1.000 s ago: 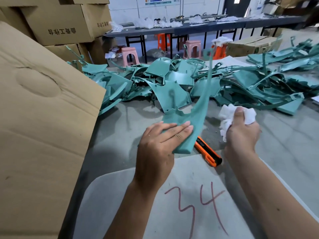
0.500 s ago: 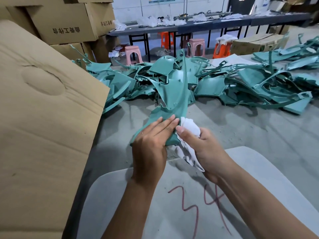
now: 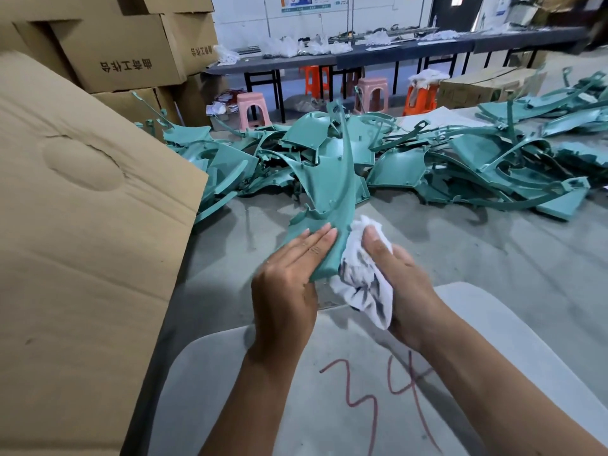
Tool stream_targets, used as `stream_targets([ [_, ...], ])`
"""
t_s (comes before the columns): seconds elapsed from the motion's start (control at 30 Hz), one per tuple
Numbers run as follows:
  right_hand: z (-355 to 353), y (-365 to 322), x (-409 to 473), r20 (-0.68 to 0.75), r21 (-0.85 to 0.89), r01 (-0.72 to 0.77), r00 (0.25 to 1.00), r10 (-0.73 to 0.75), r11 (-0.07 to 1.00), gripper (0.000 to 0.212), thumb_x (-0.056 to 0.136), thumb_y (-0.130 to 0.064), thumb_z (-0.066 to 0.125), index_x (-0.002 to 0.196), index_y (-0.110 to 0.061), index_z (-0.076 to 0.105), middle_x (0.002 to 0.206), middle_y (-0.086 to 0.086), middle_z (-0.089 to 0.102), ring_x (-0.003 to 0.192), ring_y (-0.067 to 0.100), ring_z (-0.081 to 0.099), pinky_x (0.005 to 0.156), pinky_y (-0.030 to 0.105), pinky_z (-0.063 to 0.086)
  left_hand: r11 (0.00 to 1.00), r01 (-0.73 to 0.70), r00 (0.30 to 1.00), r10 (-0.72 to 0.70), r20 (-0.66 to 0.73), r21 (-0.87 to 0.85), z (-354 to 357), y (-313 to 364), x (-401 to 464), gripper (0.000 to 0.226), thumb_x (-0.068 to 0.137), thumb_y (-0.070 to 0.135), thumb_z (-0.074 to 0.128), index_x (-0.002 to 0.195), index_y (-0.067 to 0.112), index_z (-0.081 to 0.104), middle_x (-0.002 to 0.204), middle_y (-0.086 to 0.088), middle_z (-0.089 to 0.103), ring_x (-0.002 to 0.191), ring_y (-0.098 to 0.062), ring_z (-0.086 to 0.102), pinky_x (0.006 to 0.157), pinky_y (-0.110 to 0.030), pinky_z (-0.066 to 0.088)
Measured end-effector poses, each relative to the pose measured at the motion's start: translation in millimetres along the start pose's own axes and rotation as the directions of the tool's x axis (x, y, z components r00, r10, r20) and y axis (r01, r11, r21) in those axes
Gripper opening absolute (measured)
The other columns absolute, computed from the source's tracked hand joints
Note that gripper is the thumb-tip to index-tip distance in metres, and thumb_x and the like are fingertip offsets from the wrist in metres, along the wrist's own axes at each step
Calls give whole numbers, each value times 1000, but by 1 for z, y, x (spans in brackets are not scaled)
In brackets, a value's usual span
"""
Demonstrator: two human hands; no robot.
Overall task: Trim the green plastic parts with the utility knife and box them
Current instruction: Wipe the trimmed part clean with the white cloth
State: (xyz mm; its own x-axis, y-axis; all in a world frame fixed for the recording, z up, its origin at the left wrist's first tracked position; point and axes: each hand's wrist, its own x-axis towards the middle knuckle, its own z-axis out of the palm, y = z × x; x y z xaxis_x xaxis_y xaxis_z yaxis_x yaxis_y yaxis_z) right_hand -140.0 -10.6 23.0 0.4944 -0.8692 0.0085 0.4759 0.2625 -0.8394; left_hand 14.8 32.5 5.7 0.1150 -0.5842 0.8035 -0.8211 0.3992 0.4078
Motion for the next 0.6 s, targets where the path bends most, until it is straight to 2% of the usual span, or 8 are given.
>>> stream_targets([
  [0.1,14,10,-1,73,-126,66,996,-57,990,34,94,-29,66,117,-4,70,110,11,78,103,21,75,80,22,58,1000,-19,1000,19,-11,7,-2,-2,1,37,108,28,46,127,8,71,131,-2,69,125,-13,63,103,-41,54],
  [0.2,16,2,5,-79,-27,61,995,-63,998,35,87,-27,69,106,3,67,98,20,72,81,26,70,61,27,58,998,-70,996,70,48,2,1,-2,0,41,95,-8,58,130,10,69,133,0,68,126,-15,63,104,-42,52],
  [0.27,7,-11,11,-207,49,90,975,-78,995,47,83,-26,71,113,10,64,108,28,72,92,36,69,73,38,63,995,-104,991,104,79,1,4,6,1,52,89,-14,58,132,15,69,135,4,67,127,-17,62,103,-41,53],
  [0.33,-7,-23,15,-297,-2,159,943,-153,987,39,87,-27,70,106,7,67,104,27,75,92,38,72,84,48,63,988,-147,982,150,112,-39,9,14,0,53,89,-11,56,132,17,69,134,5,67,126,-17,63,102,-40,53],
  [0.4,-23,-31,22,-427,-192,227,857,-290,955,21,97,-25,68,94,-5,68,83,13,75,71,25,70,67,40,62,980,-172,971,185,154,-96,11,19,-2,55,86,-13,58,130,18,71,134,7,68,125,-15,63,100,-40,53],
  [0.47,-38,-38,27,-578,-365,248,695,-427,897,21,104,-25,63,85,-17,64,64,-7,67,52,9,59,52,27,50,976,-181,966,200,166,-123,11,22,-3,51,88,-10,57,128,18,72,132,8,68,124,-12,63,100,-40,52],
  [0.53,-46,-43,30,-708,-354,256,555,-437,899,23,106,-29,59,85,-21,62,60,-15,66,49,0,59,51,19,47,979,-171,973,186,137,-116,10,22,-3,48,91,-3,49,127,17,72,131,8,69,124,-11,63,100,-40,52],
  [0.6,-45,-38,27,-734,-218,263,590,-336,940,23,108,-35,55,91,-20,63,68,-12,70,55,2,65,51,17,50,988,-146,982,151,115,-50,7,19,-1,49,90,-2,46,128,18,72,131,7,69,124,-12,63,99,-39,53],
])
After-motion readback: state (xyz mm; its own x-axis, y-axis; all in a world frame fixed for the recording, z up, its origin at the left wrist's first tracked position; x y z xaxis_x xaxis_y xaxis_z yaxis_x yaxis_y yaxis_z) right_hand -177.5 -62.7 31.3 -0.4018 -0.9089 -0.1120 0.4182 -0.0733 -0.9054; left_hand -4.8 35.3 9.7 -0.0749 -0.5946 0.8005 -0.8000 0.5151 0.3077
